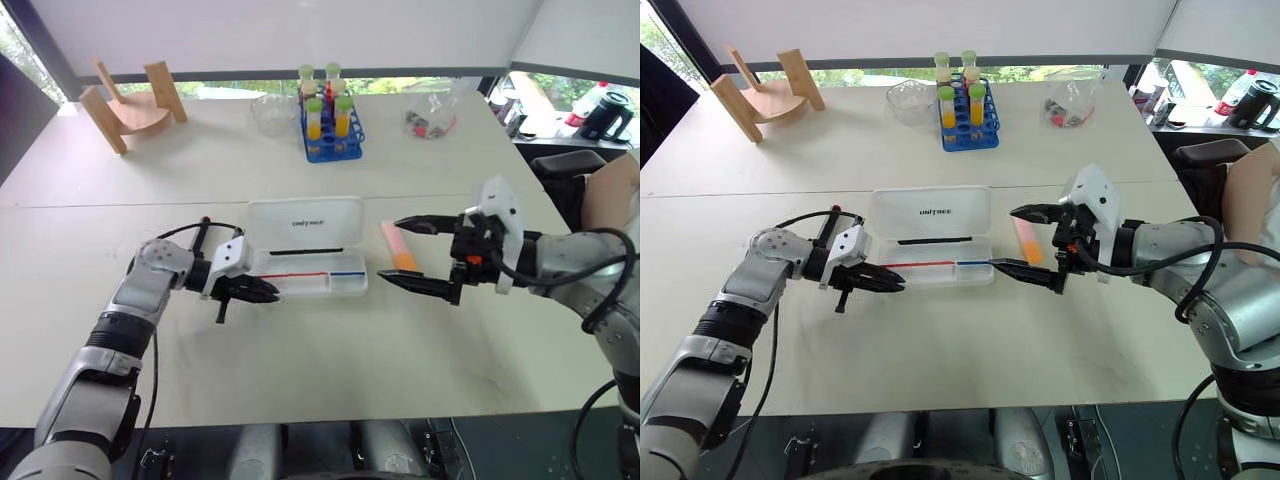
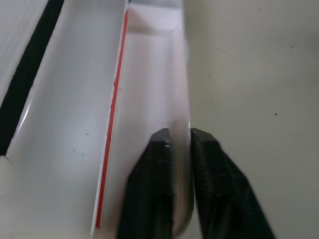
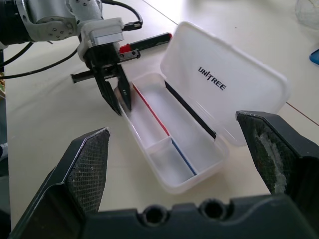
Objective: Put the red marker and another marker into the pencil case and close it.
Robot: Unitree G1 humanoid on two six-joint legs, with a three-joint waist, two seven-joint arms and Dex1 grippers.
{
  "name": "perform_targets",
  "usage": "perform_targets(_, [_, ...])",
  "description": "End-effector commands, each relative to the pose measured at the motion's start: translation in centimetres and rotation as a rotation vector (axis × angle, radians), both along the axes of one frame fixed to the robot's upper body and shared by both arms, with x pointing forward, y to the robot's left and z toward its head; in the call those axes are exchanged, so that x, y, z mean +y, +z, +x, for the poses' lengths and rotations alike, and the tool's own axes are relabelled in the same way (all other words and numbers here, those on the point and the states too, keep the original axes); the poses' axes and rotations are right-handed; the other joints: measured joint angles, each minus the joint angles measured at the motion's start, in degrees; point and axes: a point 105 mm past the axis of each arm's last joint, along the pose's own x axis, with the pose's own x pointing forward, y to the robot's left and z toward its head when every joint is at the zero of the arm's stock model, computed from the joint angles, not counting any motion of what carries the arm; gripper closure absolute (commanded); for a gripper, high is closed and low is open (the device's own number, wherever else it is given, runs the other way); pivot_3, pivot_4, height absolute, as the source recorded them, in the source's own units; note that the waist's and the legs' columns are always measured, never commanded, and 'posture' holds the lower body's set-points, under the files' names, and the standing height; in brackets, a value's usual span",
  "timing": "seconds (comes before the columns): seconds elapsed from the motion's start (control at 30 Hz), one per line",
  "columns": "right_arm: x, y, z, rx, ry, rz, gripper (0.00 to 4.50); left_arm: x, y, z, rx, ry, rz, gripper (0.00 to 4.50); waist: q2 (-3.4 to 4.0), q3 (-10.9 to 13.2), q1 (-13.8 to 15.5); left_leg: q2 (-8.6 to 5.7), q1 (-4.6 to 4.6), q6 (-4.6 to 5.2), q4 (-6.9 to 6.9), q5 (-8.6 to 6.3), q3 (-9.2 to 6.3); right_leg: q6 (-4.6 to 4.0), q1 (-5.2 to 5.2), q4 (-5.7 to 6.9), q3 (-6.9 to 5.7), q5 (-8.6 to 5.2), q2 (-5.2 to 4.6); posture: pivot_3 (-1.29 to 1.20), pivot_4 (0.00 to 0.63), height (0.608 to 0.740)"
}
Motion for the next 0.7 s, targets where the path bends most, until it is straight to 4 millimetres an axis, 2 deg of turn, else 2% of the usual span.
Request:
perform_targets(0.03, [0.2, 1.0, 0.2, -0.049, 0.016, 0.001, 0.0, 0.6, 0.8, -0.5, -0.008, 0.036, -0.02, 1.83, 0.0, 0.0, -0.4, 0.01, 0.0, 0.0, -0.01, 0.0, 0.0, 0.0, 0.0, 0.0, 0.0, 0.0, 0.0, 0.0, 0.15, 0.74])
perform_targets(0.13, [0.3, 1.1, 0.3, -0.049, 0.023, 0.001, 0.0, 0.7, 2.5, -1.6, -0.01, 0.034, -0.068, 0.37, 0.03, 0.0, -0.5, 0.05, -0.01, 0.0, -0.08, 0.0, -0.01, -0.01, -0.07, 0.0, 0.01, -0.01, 0.04, 0.0, 0.15, 0.74])
perform_targets(0.33, [0.3, 1.3, 0.4, -0.053, 0.033, 0.002, 0.0, 2.5, 7.6, -4.2, -0.016, 0.149, -0.181, 0.37, 0.06, 0.2, -0.5, 0.12, -0.08, 0.0, -0.08, 0.0, -0.03, -0.02, -0.12, -0.02, 0.02, -0.01, 0.01, 0.0, 0.15, 0.74])
perform_targets(0.4, [0.4, 1.4, 0.5, -0.054, 0.036, 0.004, 0.0, 4.5, 9.1, -4.6, -0.028, 0.259, -0.211, 0.37, 0.08, 0.3, -0.5, 0.11, -0.07, 0.0, -0.08, 0.0, -0.02, -0.02, -0.11, -0.02, 0.02, -0.01, -0.01, 0.0, 0.15, 0.74])
perform_targets(0.47, [0.4, 1.5, 0.5, -0.05, 0.039, 0.011, 0.0, 6.6, 10.1, -3.9, -0.053, 0.405, -0.232, 0.37, 0.11, 0.3, -0.5, 0.11, -0.06, 0.0, -0.09, 0.0, -0.01, -0.02, -0.11, -0.03, 0.02, -0.01, 0.0, 0.0, 0.15, 0.74])
perform_targets(0.57, [0.4, 1.4, 0.7, -0.05, 0.04, 0.008, 0.0, 9.9, 9.5, -2.0, -0.087, 0.631, -0.229, 0.37, 0.11, 0.3, -0.2, 0.08, -0.05, 0.0, -0.07, 0.0, -0.02, -0.02, -0.09, -0.02, -0.01, -0.01, 0.0, 0.0, 0.15, 0.74])
perform_targets(0.63, [0.3, 1.4, 0.8, -0.056, 0.038, 0.004, 0.0, 12.0, 8.0, 0.2, -0.127, 0.822, -0.207, 0.37, 0.12, 0.3, -0.1, 0.06, -0.04, 0.0, -0.06, 0.0, -0.01, -0.01, -0.07, -0.03, -0.01, -0.01, -0.03, 0.0, 0.15, 0.74])
perform_targets(0.7, [0.3, 1.6, 0.8, -0.06, 0.036, 0.002, 0.0, 12.9, 6.7, 1.9, -0.157, 0.951, -0.194, 0.37, 0.08, 0.3, 0.0, 0.01, -0.02, 0.0, -0.05, 0.0, 0.0, -0.01, -0.06, -0.02, -0.01, -0.01, -0.05, 0.0, 0.15, 0.74])
